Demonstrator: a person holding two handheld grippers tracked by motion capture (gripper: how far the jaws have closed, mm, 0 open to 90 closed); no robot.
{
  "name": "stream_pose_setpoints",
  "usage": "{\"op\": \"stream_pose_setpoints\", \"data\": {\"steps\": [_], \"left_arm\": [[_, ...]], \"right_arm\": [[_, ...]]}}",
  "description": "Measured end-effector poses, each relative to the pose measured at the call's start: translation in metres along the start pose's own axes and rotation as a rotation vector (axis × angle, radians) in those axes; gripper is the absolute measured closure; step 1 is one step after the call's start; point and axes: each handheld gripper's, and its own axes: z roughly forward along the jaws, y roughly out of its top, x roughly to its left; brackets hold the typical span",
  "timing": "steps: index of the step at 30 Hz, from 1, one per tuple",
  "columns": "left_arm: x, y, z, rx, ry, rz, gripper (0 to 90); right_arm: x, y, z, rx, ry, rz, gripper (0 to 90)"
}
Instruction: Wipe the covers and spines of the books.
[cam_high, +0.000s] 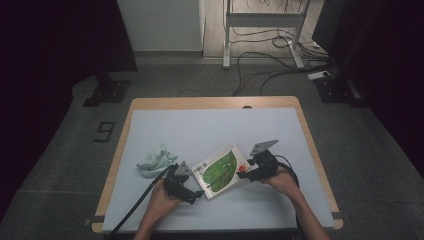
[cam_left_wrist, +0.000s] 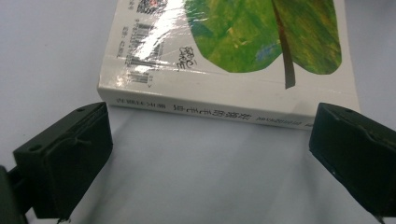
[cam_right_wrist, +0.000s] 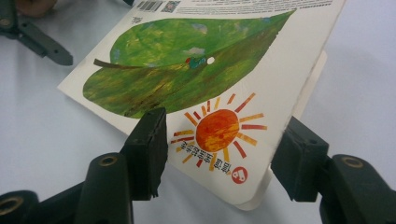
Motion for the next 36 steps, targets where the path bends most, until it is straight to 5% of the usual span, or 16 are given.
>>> {"op": "stream_pose_setpoints", "data": {"steps": [13,36], "left_arm": [[0.008,0.003,0.002,-0.031,-0.042,-0.055,0.0],[0.01,0.013,0.008,-0.028,-0.077,-0.06,0.0]], "right_arm": [[0.005,-0.01,-0.005,-0.009,-0.021,-0.025,44.6],[0.011,-0.028,-0.013,-0.041,-0.03,-0.031,53.0]]}}
